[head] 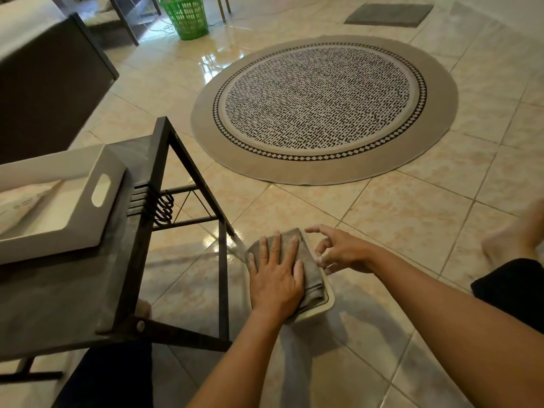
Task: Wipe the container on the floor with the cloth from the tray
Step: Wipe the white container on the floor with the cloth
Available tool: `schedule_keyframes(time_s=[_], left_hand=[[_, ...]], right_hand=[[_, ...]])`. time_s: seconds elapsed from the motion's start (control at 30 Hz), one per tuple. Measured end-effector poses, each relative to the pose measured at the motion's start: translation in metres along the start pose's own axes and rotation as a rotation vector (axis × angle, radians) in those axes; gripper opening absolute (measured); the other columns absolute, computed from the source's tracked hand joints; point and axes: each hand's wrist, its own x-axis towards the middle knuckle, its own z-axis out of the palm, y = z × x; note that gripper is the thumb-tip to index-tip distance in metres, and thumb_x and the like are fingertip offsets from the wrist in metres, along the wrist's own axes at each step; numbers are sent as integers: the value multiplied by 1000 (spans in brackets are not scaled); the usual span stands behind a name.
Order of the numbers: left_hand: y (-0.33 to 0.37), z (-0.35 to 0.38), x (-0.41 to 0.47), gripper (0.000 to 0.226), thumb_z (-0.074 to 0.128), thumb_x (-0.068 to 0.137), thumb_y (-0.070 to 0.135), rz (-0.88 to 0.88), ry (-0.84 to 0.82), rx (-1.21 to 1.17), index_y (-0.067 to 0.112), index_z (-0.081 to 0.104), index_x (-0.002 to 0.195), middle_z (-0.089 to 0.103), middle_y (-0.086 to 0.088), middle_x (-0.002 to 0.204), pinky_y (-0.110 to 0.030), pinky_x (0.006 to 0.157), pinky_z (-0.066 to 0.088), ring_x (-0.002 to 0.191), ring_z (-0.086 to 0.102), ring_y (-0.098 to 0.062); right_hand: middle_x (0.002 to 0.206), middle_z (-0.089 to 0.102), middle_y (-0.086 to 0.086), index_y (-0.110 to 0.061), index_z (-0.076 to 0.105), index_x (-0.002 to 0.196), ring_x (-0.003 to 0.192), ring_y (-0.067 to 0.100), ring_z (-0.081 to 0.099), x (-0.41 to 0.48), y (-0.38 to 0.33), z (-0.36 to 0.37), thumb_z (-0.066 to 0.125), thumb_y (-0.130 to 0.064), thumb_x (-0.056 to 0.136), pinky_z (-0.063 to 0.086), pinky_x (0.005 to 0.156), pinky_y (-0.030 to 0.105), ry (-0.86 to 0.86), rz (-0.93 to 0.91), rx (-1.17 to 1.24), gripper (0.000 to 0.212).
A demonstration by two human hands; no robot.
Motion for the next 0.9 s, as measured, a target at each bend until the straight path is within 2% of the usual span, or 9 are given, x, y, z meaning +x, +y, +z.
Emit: schedule_keyframes(time_s=[0.1,0.3,0.4,0.53,0.67,0.77,0.9], left_hand=[[15,6,-12,62,16,99,53,-57,2,0,41,-14,152,-21,0,162,-56,117,-12,146,-27,-26],[25,2,0,62,16,99,51,10,-27,23,39,-13,152,-24,2,161,-54,118,-12,146,-27,-25],[13,-3,10,62,15,100,51,-69,-20,6,39,-15,152,-24,1,161,-55,118,-11,146,-26,-26],[14,-1,-14,62,15,100,49,-152,-9,-25,37,-16,152,-23,-2,162,-53,119,-10,147,-25,-27],[36,7,-28,62,13,99,50,-75,-41,11,39,-18,151,-29,1,159,-52,114,-22,144,-32,-25],[29,1,-8,61,15,100,48,-29,-47,8,39,-16,152,-26,1,160,-51,116,-19,145,-29,-24],[8,-5,-10,62,15,101,47,-122,-34,-20,36,-17,152,-22,-3,163,-51,119,-11,146,-27,-25]], right_hand=[[82,56,11,-32,35,146,71,18,64,-1,0,-4,60,21,80,60,64,36,-52,28,3,89],[89,57,14,-32,36,143,76,22,67,-4,-5,-2,57,23,79,61,68,40,-92,31,2,87],[94,57,16,-30,34,146,80,24,67,-6,-3,0,59,22,79,63,69,41,-62,34,27,89],[87,58,12,-25,35,148,74,20,67,-7,1,5,61,20,81,63,65,39,-21,23,53,84],[89,55,12,-24,36,148,71,17,65,-12,4,7,54,23,82,62,64,36,-6,30,70,83],[95,54,15,-25,37,147,75,18,66,-16,5,8,53,24,80,63,70,41,4,23,83,85],[95,56,14,-24,37,147,78,21,68,-18,5,12,57,22,82,64,69,41,31,17,114,82]])
